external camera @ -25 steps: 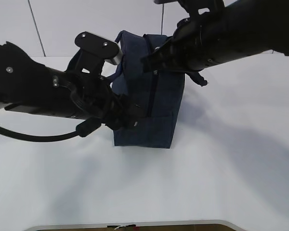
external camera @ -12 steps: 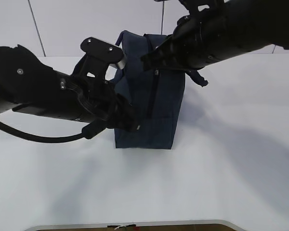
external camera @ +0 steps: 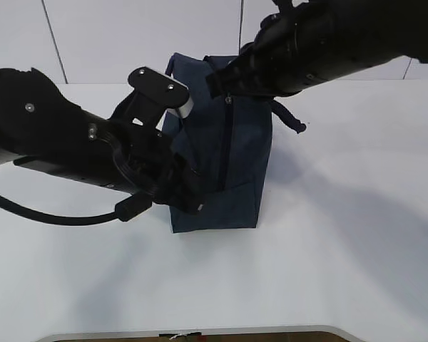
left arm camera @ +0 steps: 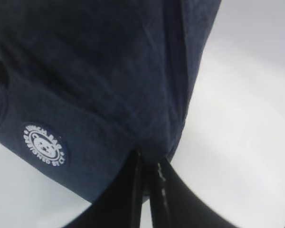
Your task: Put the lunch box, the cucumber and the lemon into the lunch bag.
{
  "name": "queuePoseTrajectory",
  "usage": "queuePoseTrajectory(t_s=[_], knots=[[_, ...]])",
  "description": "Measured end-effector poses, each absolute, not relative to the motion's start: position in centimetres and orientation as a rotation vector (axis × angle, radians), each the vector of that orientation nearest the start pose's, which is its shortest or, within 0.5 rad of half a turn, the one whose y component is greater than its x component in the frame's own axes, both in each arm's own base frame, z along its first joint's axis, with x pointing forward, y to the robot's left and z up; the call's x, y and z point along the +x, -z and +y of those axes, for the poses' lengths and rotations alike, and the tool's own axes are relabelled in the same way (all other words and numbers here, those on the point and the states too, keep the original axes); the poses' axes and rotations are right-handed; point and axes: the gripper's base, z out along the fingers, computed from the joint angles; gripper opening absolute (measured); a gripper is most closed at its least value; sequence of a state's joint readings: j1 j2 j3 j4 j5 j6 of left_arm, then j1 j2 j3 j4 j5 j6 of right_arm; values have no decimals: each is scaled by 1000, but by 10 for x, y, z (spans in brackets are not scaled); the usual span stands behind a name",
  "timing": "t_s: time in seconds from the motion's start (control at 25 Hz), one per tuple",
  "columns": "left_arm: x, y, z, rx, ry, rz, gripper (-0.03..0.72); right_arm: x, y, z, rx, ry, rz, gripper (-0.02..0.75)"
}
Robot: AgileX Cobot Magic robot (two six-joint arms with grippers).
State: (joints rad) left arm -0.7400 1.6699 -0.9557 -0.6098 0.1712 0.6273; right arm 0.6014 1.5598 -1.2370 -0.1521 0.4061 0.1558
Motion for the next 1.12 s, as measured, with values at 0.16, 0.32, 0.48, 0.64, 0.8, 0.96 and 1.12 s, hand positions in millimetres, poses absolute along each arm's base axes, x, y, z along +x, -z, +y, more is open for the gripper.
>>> queuePoseTrajectory(t_s=[0.16, 0.32, 0.48, 0.64, 0.8, 0.96, 1.12], knots=[[250, -207, -241, 956, 459, 2194, -12, 305, -316, 201, -622, -254, 2132, 5], [249, -207, -240, 970, 458, 2201, -12, 315, -318, 208, -625, -245, 2130, 5], [248, -206, -240, 985, 459, 2208, -13, 324, -322, 213, -638, -230, 2117, 5], [247, -204, -239, 987, 458, 2214, -13, 332, -325, 218, -646, -217, 2107, 5], [245, -199, -237, 993, 453, 2231, -13, 342, -326, 224, -648, -211, 2099, 5], [243, -198, -235, 994, 450, 2236, -13, 350, -326, 230, -648, -209, 2091, 5], [242, -199, -235, 995, 453, 2235, -13, 359, -323, 236, -649, -204, 2087, 5]])
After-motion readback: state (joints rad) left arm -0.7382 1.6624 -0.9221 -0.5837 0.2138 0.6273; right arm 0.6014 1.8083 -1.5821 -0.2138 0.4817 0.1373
